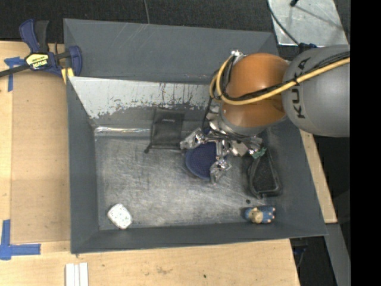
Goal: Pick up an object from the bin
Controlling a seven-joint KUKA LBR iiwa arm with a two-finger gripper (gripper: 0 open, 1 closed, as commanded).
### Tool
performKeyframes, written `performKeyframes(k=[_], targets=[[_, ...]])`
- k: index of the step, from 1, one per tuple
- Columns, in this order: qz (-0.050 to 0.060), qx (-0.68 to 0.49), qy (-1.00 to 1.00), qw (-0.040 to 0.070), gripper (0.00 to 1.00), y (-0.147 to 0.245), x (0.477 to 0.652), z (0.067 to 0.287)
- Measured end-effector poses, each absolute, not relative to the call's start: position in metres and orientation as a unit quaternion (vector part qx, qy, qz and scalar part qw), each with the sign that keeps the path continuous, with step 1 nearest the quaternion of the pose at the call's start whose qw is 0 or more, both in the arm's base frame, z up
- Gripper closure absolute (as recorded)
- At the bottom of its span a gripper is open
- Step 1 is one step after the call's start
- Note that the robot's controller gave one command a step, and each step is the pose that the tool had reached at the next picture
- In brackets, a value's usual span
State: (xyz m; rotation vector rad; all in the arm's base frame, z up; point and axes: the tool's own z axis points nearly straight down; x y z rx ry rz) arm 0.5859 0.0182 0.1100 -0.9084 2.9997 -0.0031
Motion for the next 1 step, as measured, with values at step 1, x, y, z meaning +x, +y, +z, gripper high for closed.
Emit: performKeyframes(k=[1], targets=[[0.003, -0.314, 0.949, -0.001, 0.00, 0.0117, 0.6113, 0.0724]])
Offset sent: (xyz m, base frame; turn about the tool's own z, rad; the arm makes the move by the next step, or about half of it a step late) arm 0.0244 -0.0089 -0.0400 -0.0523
